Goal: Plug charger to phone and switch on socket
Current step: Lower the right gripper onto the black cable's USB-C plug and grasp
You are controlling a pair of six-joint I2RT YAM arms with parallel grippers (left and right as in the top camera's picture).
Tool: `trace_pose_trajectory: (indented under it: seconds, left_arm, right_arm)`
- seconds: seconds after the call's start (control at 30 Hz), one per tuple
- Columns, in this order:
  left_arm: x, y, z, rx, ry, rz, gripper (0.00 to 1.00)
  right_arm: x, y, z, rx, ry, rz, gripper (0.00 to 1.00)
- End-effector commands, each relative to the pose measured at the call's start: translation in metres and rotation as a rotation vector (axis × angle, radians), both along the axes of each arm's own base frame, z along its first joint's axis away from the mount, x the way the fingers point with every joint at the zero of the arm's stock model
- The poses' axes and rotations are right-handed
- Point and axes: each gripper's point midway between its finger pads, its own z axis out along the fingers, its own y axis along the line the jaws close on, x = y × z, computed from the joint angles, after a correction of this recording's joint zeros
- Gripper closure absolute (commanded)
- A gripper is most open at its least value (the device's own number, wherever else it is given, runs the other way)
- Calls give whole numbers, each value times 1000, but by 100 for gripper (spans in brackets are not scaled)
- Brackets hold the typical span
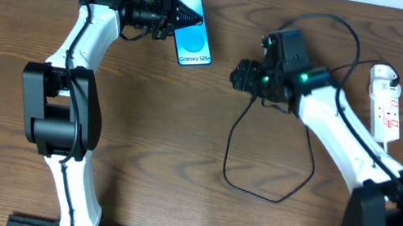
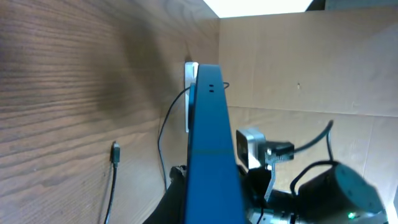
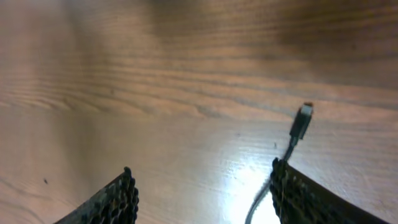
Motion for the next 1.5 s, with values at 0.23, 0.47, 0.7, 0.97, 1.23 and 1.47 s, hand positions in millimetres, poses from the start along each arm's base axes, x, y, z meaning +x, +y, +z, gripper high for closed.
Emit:
trace_pose_trajectory:
  seconds: [0.23,0.47,0.7,0.97,1.23,1.47]
  left_arm:
    - [-3,-2,11,-30,-21,-25,93]
    - [-3,-2,11,-30,-21,-25,93]
    - [-3,-2,11,-30,-20,-25,93]
    - [-3,-2,11,-30,-20,-25,93]
    - [-3,-2,10,-30,-18,-25,93]
    - [-4,-2,10,-32,-10,-23,93]
  right_arm:
    - [17,1,-31,-150,147,-52,49]
    - [14,-22,-52,-264,193,-118,56]
    - [2,-24,-87,-295,293,-113,58]
    - [-3,-25,-103,-310,331,-108,57]
    - [-8,-25,-127,-326,380,-100,59]
    - [-9,-25,-129,-325,386,-100,62]
